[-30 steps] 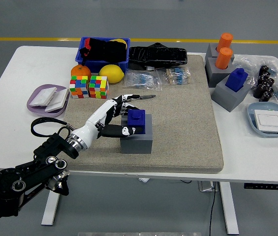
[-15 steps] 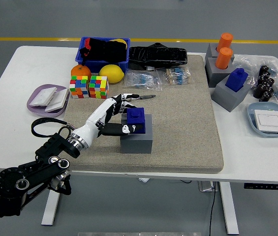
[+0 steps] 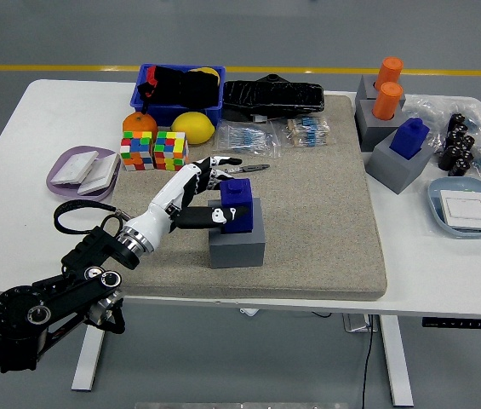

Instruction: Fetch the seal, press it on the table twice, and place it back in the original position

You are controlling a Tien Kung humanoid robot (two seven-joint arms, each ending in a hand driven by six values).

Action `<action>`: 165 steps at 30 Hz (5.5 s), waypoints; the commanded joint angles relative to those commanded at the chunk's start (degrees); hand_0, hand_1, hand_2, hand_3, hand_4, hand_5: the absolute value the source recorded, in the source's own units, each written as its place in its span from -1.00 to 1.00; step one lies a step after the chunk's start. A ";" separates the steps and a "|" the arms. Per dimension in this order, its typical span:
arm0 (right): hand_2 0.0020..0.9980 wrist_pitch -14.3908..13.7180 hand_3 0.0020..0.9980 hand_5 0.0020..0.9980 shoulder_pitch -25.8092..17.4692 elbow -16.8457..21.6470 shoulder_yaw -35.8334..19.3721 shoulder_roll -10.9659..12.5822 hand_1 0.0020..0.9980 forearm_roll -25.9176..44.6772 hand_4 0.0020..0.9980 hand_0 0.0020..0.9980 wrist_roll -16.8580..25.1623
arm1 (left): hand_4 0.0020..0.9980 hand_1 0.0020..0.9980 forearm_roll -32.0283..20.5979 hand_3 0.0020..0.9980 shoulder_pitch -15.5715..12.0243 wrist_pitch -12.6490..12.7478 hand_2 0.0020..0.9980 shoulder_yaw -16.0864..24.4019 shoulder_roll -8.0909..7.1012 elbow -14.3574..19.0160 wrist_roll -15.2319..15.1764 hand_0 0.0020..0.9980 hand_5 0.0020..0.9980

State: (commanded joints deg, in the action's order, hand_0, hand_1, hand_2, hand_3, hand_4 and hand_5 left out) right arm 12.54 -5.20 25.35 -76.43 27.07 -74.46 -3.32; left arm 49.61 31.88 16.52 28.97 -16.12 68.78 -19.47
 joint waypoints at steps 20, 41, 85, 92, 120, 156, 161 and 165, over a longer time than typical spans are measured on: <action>0.34 0.08 0.31 -0.07 -0.04 -0.01 -0.20 -0.13 0.40 -0.01 0.66 0.58 0.08 | 0.25 -0.10 1.06 0.54 0.66 0.05 -0.15 6.60 -4.59 -2.00 -0.21 0.27 -1.00; 0.34 0.18 0.31 -0.07 -0.20 0.14 -0.19 -0.43 0.40 -0.03 0.65 0.58 0.24 | 0.26 -0.10 -1.39 0.54 -4.76 0.35 -0.15 9.96 -3.40 -11.23 -3.24 0.27 -1.00; 0.34 0.24 0.31 -0.06 -0.77 0.76 0.30 -0.59 0.39 0.28 0.66 0.58 0.80 | 0.28 -0.10 -1.88 0.52 -9.61 0.06 -0.17 8.84 -1.11 -16.44 -6.39 0.27 -1.00; 0.34 0.25 0.31 -0.06 -0.76 0.79 0.31 -0.67 0.39 0.34 0.66 0.58 0.84 | 0.28 -0.11 -1.80 0.51 -9.90 0.22 -0.17 8.70 -0.90 -15.82 -6.75 0.27 -1.00; 0.33 0.23 0.31 -0.06 -0.54 0.74 -0.02 -0.45 0.40 0.33 0.66 0.58 0.80 | 0.30 -0.11 1.85 0.50 -3.80 0.23 -0.17 8.04 -4.58 5.96 -3.57 0.27 -1.00; 0.33 0.38 0.31 -0.05 -0.33 0.74 0.34 -0.45 0.40 0.56 0.67 0.58 0.89 | 0.31 -0.11 -1.68 0.49 2.10 0.80 -0.17 -4.82 -2.17 -0.50 -4.20 0.27 -1.00; 0.33 0.36 0.31 -0.05 -0.36 0.68 0.45 -0.49 0.40 0.54 0.67 0.58 0.89 | 0.31 -0.11 -1.86 0.49 2.33 0.93 -0.17 -4.97 -1.80 -1.02 -4.44 0.27 -1.00; 0.33 0.39 0.31 -0.05 -0.26 0.74 0.46 -0.56 0.40 0.56 0.67 0.58 0.89 | 0.31 -0.11 -2.11 0.49 2.75 0.97 -0.17 -5.26 -1.50 -1.61 -4.52 0.27 -1.00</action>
State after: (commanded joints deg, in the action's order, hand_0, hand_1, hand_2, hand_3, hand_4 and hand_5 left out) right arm 12.93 -5.45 26.10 -75.96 26.52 -73.90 -2.43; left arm 47.49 34.62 17.50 23.72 -17.62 67.17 -23.99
